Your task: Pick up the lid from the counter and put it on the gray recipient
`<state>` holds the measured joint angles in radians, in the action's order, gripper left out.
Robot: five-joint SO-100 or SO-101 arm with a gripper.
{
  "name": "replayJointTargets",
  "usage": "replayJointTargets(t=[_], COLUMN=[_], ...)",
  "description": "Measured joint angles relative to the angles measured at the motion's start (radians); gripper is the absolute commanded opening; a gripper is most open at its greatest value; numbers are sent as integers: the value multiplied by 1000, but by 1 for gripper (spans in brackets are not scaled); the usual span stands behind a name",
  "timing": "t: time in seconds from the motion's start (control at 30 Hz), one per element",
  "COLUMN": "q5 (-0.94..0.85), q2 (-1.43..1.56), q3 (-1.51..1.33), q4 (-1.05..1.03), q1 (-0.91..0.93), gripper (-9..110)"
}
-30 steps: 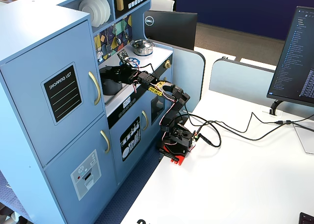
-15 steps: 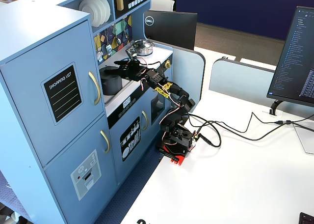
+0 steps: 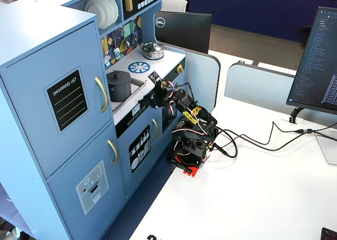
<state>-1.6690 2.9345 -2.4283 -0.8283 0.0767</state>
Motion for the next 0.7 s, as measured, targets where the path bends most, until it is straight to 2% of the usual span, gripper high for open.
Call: replayJointTargets(t=[0.23,0.4,0.6,0.7], q5=[60,112,129,72], q2=[201,232,241,245], q3=[-403,-551,-581,-578], q4=[0,-84,-387,-520], q1=[-17,-18,-32,-55], gripper=[0,0,0,0])
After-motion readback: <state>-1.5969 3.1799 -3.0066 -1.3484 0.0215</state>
